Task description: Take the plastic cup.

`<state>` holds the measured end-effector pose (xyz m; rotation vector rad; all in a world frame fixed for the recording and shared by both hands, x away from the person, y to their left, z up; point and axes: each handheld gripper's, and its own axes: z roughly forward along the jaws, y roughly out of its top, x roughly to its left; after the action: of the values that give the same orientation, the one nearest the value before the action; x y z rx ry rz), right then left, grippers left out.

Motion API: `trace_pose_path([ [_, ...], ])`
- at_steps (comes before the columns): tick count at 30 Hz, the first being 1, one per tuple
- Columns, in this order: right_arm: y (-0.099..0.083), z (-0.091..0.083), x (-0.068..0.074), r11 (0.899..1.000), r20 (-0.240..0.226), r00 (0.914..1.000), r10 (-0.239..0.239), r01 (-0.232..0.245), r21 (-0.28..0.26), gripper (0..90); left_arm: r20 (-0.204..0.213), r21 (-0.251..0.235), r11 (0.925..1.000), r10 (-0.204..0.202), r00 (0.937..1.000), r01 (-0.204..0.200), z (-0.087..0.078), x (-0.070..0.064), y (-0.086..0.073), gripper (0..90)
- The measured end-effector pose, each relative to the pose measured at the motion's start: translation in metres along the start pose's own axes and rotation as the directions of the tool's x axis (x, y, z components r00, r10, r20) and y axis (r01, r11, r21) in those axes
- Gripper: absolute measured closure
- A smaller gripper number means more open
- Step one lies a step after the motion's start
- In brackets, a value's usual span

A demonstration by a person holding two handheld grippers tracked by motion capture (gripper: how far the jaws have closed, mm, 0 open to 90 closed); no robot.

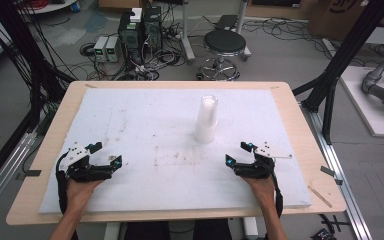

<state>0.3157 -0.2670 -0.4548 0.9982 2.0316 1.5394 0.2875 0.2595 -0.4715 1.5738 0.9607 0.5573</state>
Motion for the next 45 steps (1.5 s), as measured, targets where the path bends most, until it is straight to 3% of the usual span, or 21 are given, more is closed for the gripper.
trace_pose_path([
  [5, 0.001, 0.002, -0.002, 1.0, -0.014, 0.9998, 0.016, -0.016, 0.017, 17.1, -0.004, -0.001, 1.0, -0.001, 1.0, 0.001, 0.0, 0.0, 0.0, 2.6],
  [20, 0.008, 0.001, 0.001, 1.0, -0.039, 0.9992, -0.004, 0.005, 0.018, 17.1, 0.001, -0.004, 1.0, -0.006, 1.0, 0.006, 0.0, 0.0, 0.0, 2.6],
  [27, 0.033, -0.008, 0.005, 0.999, -0.046, 0.9985, -0.029, 0.028, -0.015, 17.0, 0.002, 0.002, 1.0, 0.006, 1.0, -0.006, 0.001, 0.0, 0.0, 2.6],
  [33, 0.076, -0.014, 0.002, 0.998, -0.036, 0.9977, -0.058, 0.058, -0.019, 17.0, 0.003, 0.003, 1.0, 0.001, 1.0, -0.001, 0.0, 0.0, 0.0, 2.6],
  [34, 0.076, -0.014, 0.002, 0.998, -0.036, 0.9977, -0.058, 0.058, -0.019, 17.0, 0.003, 0.003, 1.0, 0.001, 1.0, -0.001, 0.0, 0.001, 0.0, 2.6],
  [36, 0.095, -0.015, -0.001, 0.997, -0.029, 0.9968, -0.074, 0.074, -0.007, 17.0, 0.002, 0.003, 1.0, -0.002, 1.0, 0.002, 0.0, 0.001, 0.0, 2.6],
  [45, 0.129, -0.014, -0.006, 0.995, -0.021, 0.9951, -0.097, 0.097, 0.024, 14.9, 0.007, 0.008, 0.9999, -0.011, 0.9999, 0.011, 0.001, 0.001, 0.0, 2.6],
])
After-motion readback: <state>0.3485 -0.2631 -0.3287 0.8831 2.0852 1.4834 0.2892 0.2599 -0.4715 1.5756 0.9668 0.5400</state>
